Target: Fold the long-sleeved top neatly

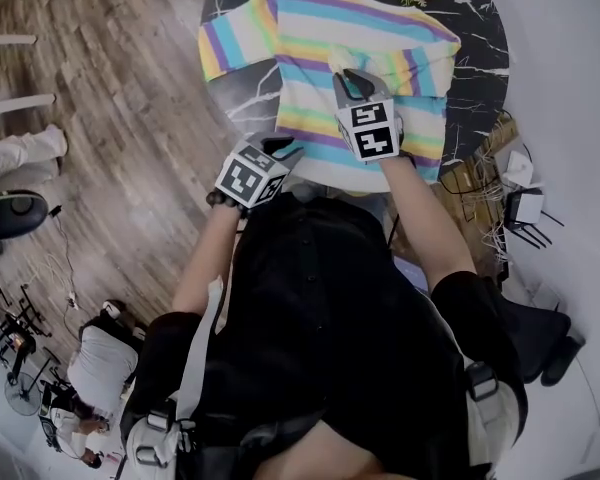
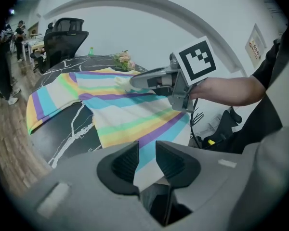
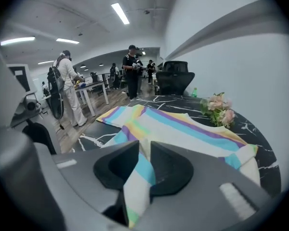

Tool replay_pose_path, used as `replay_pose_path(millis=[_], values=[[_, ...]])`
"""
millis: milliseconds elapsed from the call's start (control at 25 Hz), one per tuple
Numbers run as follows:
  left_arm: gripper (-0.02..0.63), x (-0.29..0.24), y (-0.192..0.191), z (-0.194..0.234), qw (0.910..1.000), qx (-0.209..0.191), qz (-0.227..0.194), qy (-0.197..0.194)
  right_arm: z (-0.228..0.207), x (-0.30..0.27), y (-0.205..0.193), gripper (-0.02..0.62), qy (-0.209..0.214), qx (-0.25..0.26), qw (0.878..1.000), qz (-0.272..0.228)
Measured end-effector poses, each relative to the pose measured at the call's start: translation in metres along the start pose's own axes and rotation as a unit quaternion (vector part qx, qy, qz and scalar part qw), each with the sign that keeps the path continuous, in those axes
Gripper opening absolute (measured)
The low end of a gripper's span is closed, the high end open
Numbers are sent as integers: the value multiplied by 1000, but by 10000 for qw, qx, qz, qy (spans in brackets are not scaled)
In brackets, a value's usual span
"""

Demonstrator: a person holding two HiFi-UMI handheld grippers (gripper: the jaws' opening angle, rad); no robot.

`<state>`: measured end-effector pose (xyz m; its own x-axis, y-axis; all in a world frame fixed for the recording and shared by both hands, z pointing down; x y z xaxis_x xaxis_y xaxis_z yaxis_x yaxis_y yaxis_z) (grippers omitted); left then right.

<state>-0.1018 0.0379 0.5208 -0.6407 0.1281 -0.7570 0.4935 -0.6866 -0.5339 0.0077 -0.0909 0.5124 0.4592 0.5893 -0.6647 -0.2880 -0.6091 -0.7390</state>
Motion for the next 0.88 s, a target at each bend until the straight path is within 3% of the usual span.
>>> replay_pose_path(millis=[80,200,320,600,880], values=[[118,2,-3,2,10000,47,-23,11,12,-6,-6,145,241,71,9995,200],[118,6,-3,6,9999,87,-104,17,17,-6,-3,158,370,56,9991,178],[118,7,3,7,9998,56,-192,-35,-3,4,2,156,133,-62,9999,40],[118,-11,29,-8,9993,-195,-211,-251,-121,48,-6,155,-917,-434,9948,54],[118,-41,72,-37,9979,-351,-297,-447,-219,99,-32,147,-1492,-858,9850,115]])
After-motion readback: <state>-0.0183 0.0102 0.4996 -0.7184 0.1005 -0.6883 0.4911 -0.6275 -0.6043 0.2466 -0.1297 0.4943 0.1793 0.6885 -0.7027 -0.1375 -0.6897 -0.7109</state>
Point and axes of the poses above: the fingertips, and each gripper's own axes: x backward along the fingers, z to its left, y out of its top, the point moved 4 cm from there along x, backward along the fingers, and after that the axes turned 6 degrees about -x, right-handed, at the moved point
